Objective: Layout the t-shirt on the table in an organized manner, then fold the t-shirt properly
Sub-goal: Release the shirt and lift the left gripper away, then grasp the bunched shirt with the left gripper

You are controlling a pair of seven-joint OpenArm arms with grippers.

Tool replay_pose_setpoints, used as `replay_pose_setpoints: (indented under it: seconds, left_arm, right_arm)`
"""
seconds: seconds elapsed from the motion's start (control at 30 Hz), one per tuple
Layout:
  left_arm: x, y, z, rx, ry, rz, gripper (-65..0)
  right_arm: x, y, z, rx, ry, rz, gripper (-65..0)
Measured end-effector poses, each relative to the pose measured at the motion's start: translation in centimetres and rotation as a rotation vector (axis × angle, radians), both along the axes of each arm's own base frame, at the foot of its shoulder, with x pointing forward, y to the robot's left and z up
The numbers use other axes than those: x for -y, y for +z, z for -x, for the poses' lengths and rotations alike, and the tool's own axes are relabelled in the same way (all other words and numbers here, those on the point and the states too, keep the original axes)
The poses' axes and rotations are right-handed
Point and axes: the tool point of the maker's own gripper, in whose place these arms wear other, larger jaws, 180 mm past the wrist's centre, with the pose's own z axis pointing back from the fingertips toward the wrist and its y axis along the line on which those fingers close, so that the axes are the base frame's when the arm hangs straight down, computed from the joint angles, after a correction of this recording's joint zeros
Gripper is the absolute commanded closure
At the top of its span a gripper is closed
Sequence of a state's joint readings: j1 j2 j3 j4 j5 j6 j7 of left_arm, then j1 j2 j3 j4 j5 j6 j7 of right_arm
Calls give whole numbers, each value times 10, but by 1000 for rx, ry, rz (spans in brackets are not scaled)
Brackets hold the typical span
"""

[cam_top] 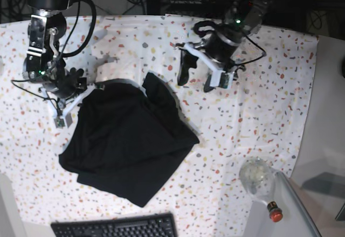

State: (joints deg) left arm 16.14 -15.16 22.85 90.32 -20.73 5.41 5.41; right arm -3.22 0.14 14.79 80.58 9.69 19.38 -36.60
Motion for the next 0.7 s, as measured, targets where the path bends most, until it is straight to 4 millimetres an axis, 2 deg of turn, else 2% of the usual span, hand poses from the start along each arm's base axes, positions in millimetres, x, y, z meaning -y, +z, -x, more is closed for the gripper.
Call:
replay_pose_setpoints:
  seconds: [0.1,0.17,0.23,0.3,0.4,0.5,0.7]
  left_arm:
    - [38,28,-16,127,-96,-58,-415]
    - [62,42,-23,188,-155,-66,-446]
    - [81,46,-26,190,-201,-72,-510]
    - [95,38,-26,109,-228,-97,-546]
    - [108,39,-35,77,-248,-154,-550]
    - [116,51,-50,112,-236,-223,-550]
    - [132,51,-54,92,-240,-368,-550]
  right_arm:
    - [0,-1,1,0,-1,-3,0]
    - [3,-3,5,-9,-1,4,0]
    - [2,-4,6,-12,0,4,0]
    - [0,-4,7,-13,0,-2,0]
    - [1,-5,9,-16,1,2,0]
    - [1,-5,8,-16,1,1,0]
    - [1,-5,8,-15,0,0,0]
